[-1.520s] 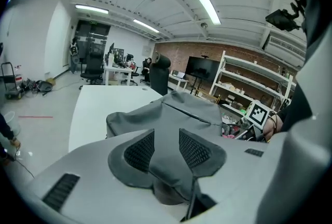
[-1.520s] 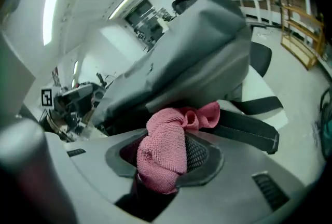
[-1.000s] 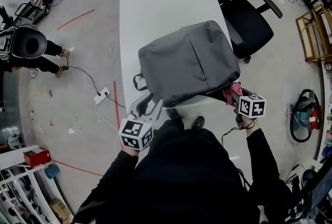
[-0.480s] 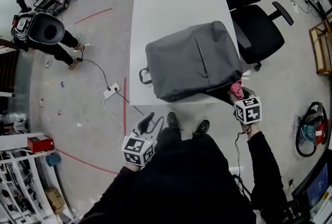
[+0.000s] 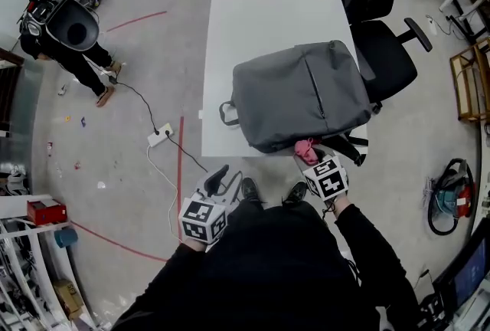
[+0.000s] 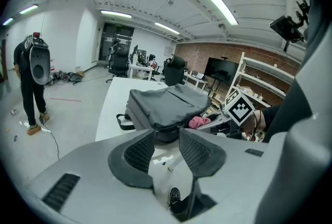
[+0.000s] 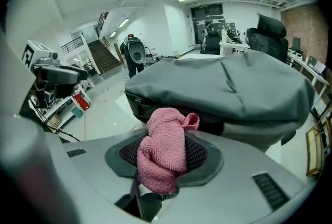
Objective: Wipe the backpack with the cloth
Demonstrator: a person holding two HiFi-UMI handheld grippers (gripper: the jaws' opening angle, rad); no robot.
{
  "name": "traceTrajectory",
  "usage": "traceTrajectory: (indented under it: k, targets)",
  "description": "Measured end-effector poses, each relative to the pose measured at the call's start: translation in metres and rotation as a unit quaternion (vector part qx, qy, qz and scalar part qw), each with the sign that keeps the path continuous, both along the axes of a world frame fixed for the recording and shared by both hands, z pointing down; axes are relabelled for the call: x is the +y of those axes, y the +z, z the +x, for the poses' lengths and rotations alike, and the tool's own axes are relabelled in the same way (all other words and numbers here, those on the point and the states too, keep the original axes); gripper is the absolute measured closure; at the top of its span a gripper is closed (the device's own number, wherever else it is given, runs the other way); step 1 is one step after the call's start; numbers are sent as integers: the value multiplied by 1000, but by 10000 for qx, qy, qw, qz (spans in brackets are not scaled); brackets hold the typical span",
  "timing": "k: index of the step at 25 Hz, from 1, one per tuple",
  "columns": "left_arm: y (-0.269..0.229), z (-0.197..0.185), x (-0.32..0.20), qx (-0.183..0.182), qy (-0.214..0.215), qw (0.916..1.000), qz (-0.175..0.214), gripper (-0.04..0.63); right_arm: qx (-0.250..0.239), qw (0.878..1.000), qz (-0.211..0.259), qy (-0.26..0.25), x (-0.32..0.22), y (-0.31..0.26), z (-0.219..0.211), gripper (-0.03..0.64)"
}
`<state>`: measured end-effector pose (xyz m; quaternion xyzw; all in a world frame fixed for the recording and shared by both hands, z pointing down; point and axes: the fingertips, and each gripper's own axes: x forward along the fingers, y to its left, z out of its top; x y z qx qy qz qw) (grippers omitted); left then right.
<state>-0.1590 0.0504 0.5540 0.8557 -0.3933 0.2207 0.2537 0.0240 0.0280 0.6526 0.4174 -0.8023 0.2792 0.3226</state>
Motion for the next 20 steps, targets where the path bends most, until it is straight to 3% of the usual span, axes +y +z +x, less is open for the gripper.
traceTrajectory:
  k: [4, 8, 15, 20]
  targets:
    - [12, -28, -5, 77, -57, 9998, -168, 436, 36, 9989, -34, -467, 3, -5, -53, 456]
    - [13, -36, -16, 167, -79, 9997, -153, 436, 163, 9979, -53, -625, 1, 0, -51, 456]
    - [12, -29, -24, 196, -97, 9996, -165, 436, 428, 9980, -339, 306, -6, 8, 72, 456]
    - [11, -18, -18, 139, -70, 9997, -207, 436, 831, 9934, -262, 741, -11, -3, 152, 456]
